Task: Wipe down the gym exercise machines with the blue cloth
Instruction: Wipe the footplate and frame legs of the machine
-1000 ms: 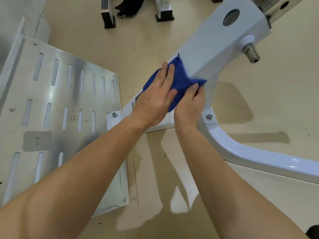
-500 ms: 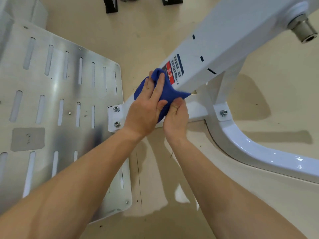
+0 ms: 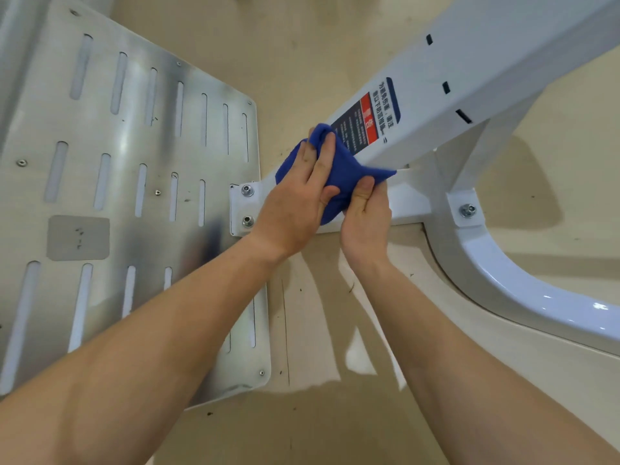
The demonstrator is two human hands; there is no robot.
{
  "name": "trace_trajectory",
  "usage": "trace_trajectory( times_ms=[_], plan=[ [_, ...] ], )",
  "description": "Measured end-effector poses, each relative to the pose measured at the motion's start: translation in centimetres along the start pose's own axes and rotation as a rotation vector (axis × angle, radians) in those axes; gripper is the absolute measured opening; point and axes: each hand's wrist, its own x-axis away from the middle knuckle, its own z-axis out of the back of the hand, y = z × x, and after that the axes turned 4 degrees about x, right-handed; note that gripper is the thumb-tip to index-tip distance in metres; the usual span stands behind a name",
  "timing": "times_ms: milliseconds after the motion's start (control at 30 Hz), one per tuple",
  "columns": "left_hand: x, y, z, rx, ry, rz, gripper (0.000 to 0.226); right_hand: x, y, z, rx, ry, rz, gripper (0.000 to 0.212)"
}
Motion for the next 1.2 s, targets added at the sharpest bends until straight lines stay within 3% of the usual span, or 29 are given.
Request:
trace_trajectory(
  times_ms=[167,600,767,933,1200],
  plan=[
    [2.0,-3.6,-0.4,-0.104,-0.135,0.134,0.067,1.4,2.0,-2.5,0.073,-0.101,-0.08,0.019],
    [4.6,-6.5,-0.8,-0.324,-0.292,0.326,0.074,3.1,4.4,-5.2,0.093,-0.095,-0.154,0.021],
    [4.1,-5.0,-0.1,-0.222,-0.223,0.286,0.068,3.4,3.6,-4.5,0.033,-0.069,-0.175,0.019],
    [1.9,-1.7,-0.1,-0.073,-0.071,0.226,0.064,2.5,1.3,-1.9,-0.007,0.081,-0.111,0.015],
    [2.1,-2.8,-0.5,-0.045,-0.065,0.22,0.07,1.9,1.4,-1.2,0.051,0.05,-0.072,0.017]
  ],
)
